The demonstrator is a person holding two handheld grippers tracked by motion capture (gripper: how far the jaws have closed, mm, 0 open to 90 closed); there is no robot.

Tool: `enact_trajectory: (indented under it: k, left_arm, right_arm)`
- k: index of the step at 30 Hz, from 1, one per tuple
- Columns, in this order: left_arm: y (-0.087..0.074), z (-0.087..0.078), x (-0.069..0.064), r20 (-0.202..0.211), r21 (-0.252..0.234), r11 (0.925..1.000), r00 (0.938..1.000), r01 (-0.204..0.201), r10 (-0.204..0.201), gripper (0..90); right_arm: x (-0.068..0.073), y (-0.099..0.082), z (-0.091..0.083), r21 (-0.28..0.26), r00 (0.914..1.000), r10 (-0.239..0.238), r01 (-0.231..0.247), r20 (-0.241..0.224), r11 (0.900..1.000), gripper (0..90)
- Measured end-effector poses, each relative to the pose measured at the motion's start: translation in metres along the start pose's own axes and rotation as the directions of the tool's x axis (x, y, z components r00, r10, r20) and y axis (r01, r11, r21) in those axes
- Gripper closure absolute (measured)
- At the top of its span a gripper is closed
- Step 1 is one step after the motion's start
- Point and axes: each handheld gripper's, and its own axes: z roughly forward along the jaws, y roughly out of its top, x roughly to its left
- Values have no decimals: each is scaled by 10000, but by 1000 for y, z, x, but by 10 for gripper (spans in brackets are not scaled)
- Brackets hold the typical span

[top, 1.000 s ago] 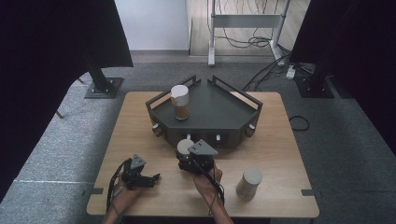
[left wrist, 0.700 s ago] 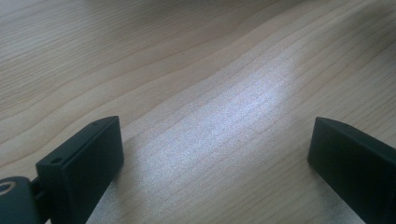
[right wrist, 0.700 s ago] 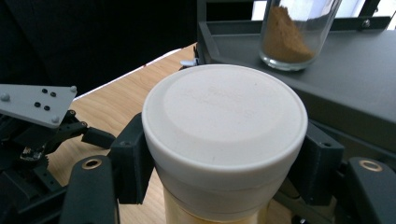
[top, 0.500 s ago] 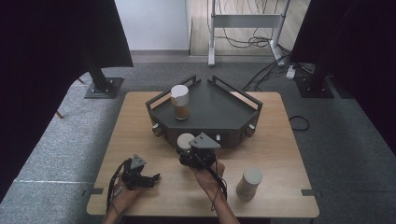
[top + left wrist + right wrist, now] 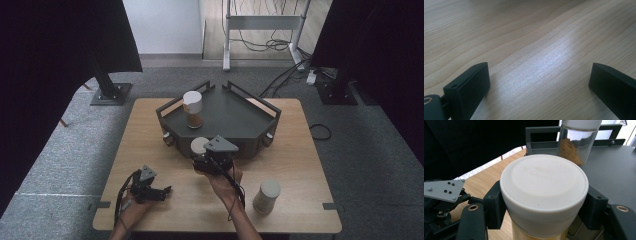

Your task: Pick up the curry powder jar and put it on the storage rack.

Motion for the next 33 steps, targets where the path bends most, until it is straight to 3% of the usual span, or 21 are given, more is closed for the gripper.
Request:
enact_trajectory:
  k: [10, 33]
  left_arm:
    - [0, 0, 0, 0, 1, 10000, 10000, -3, 3, 33]
    - [0, 0, 0, 2, 4, 10000, 10000, 6, -6, 33]
  right_arm:
    - [-9, 13, -4, -153, 9998, 201, -202, -76, 9997, 332]
    - [-25, 46, -7, -169, 9992, 289, -284, 281, 9995, 332]
